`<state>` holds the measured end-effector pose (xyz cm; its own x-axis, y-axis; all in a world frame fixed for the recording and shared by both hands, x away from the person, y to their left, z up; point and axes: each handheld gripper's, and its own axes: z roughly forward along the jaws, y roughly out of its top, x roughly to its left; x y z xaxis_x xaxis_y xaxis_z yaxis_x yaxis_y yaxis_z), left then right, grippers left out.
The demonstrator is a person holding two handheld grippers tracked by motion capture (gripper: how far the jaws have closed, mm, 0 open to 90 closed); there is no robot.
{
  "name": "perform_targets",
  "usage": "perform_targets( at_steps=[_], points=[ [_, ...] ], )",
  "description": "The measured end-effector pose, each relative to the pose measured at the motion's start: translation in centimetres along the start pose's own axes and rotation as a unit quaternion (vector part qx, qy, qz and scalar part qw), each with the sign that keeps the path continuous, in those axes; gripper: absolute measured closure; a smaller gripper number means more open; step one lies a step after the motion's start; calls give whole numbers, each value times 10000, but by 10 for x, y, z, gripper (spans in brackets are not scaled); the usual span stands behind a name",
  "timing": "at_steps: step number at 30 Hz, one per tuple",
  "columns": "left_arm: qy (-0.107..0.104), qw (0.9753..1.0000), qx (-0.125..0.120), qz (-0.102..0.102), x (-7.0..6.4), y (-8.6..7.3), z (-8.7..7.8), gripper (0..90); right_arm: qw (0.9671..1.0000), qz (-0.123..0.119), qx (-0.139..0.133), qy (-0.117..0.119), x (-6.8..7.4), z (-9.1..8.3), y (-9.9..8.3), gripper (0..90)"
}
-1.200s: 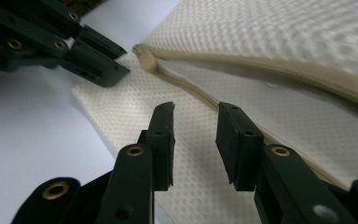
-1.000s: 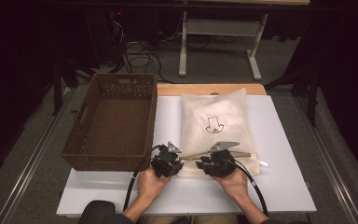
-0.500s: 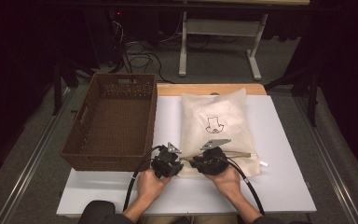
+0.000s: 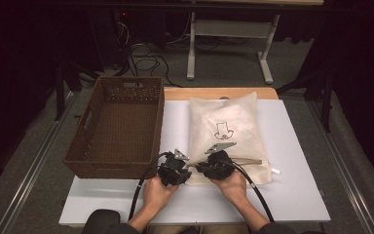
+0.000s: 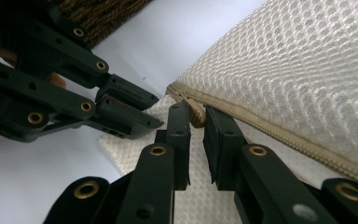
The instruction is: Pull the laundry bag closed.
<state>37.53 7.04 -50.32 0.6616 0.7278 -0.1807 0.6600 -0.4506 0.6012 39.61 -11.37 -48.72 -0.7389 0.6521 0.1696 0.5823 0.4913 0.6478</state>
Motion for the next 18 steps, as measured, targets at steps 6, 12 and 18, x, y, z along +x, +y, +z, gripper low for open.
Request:
perform_targets(
  at_steps=[6, 12, 18],
  points=[
    [-8, 10000, 2, -8, 0, 0, 0, 815, 10000, 79, 5, 20, 0, 4, 1, 806],
    [45, 10000, 14, 63, 0, 0, 0, 780, 9999, -30, -13, 133, 3, 3, 0, 875],
    [33, 9999, -65, -108, 4, 1, -2, 671, 9996, -240, 33, 114, 5, -2, -5, 877]
  ],
)
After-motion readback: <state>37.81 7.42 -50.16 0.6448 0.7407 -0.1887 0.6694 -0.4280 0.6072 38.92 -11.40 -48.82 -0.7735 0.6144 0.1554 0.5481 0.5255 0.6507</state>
